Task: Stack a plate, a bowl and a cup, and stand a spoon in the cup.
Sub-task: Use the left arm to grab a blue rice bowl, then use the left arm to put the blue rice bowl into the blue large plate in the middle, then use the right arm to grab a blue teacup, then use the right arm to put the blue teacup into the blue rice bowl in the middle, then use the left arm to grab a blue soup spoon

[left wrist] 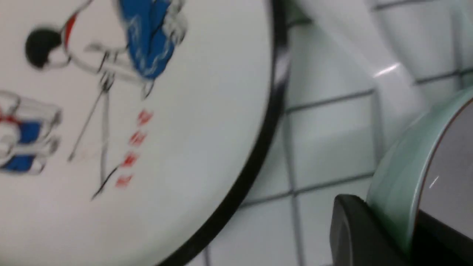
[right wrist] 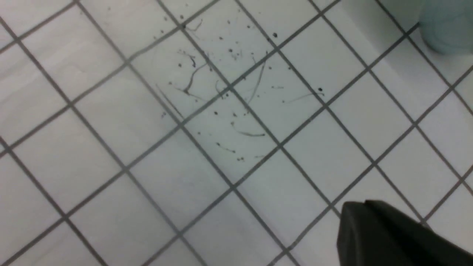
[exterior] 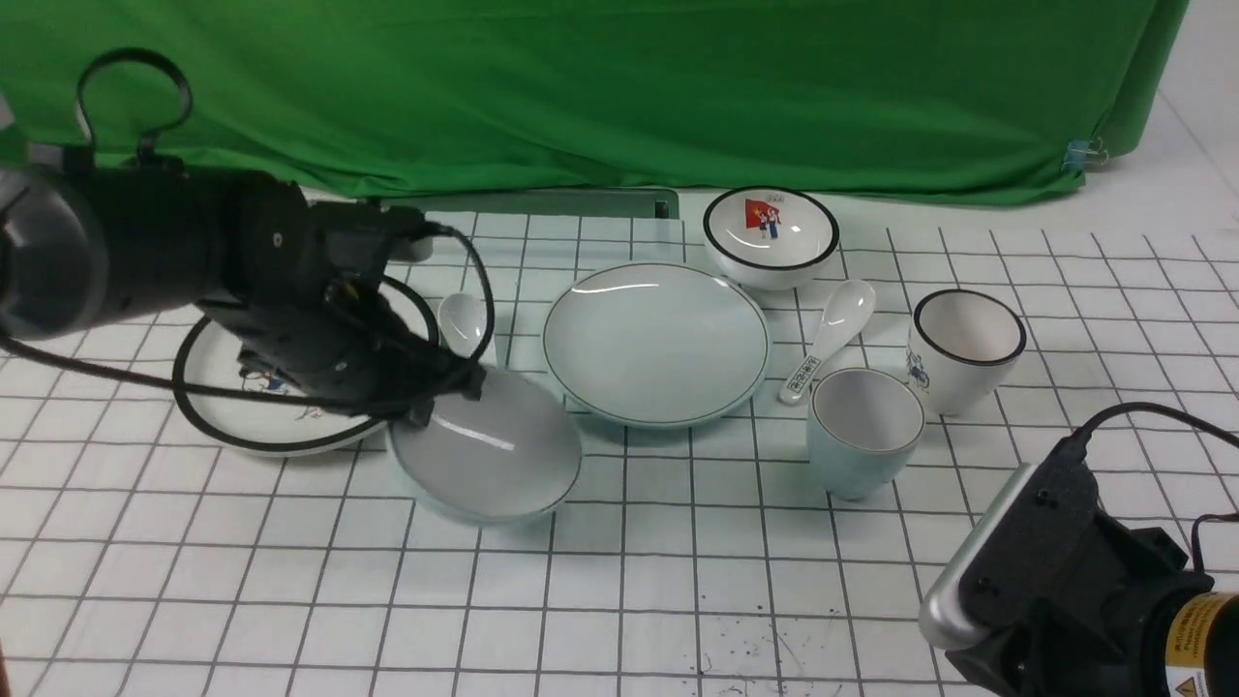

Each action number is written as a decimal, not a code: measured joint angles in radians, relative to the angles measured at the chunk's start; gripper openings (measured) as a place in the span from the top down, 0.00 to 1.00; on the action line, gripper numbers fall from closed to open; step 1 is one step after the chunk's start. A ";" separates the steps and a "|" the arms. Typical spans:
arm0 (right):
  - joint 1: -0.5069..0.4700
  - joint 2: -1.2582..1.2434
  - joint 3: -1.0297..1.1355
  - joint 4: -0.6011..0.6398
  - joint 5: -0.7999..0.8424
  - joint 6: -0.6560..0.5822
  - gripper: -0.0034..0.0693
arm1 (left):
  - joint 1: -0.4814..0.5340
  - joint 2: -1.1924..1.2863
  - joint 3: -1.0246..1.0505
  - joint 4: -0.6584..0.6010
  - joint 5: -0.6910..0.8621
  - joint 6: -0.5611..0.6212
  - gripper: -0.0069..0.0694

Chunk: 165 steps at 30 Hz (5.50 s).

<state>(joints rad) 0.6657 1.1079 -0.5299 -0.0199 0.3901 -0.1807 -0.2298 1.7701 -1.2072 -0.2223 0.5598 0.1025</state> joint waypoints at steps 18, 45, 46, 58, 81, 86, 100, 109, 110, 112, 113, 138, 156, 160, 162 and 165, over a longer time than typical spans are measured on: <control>-0.033 0.015 -0.013 0.000 -0.068 0.163 0.59 | -0.101 0.378 -0.411 -0.117 -0.168 0.078 0.91; -0.287 0.721 -0.699 0.037 0.171 0.172 0.66 | -0.100 -0.023 -0.395 0.035 0.098 0.057 0.23; -0.287 0.721 -0.708 0.039 0.188 0.139 0.82 | -0.100 -0.058 -0.355 0.039 0.103 0.057 0.26; -0.202 0.804 -1.253 0.042 0.482 0.053 0.83 | -0.099 -0.205 0.046 0.099 -0.119 -0.037 0.33; -0.159 1.241 -1.706 0.112 0.621 0.155 0.80 | -0.086 -0.057 0.068 0.104 -0.119 -0.204 0.34; -0.159 1.255 -1.711 0.118 0.599 0.157 0.72 | -0.049 -0.011 0.068 0.060 -0.130 -0.209 0.34; -0.143 1.175 -1.716 0.124 0.587 0.110 0.41 | -0.039 0.181 -0.074 -0.002 -0.144 -0.200 0.34; -0.133 0.957 -1.716 0.120 0.576 0.059 0.41 | -0.039 0.252 -0.137 0.137 -0.107 -0.202 0.37; -0.133 0.924 -1.716 0.119 0.576 0.053 0.41 | -0.039 0.253 -0.137 0.172 -0.108 -0.202 0.43; -0.133 0.898 -1.716 0.119 0.581 0.048 0.41 | -0.039 0.254 -0.137 0.187 -0.108 -0.203 0.51; -0.133 0.892 -1.716 0.119 0.583 0.048 0.41 | -0.039 0.254 -0.137 0.189 -0.109 -0.204 0.53; -0.133 0.641 -1.715 -0.001 0.825 0.025 0.41 | -0.208 0.002 0.115 0.035 0.054 0.274 0.82; -0.133 0.464 -1.192 -0.033 0.774 0.064 0.41 | -0.282 0.033 0.077 0.174 0.069 0.184 0.47; -0.133 0.373 -0.971 -0.107 0.699 0.121 0.41 | -0.282 -0.057 0.038 0.113 0.125 0.178 0.42; -0.133 0.346 -0.906 -0.132 0.670 0.143 0.41 | -0.281 -0.069 0.037 0.076 0.142 0.190 0.46; -0.133 0.304 -0.809 -0.169 0.633 0.181 0.41 | -0.281 -0.063 0.037 -0.036 0.209 0.188 0.60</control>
<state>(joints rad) 0.5330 1.4117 -1.3389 -0.1891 1.0227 0.0000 -0.5109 1.7071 -1.1704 -0.2585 0.7693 0.2902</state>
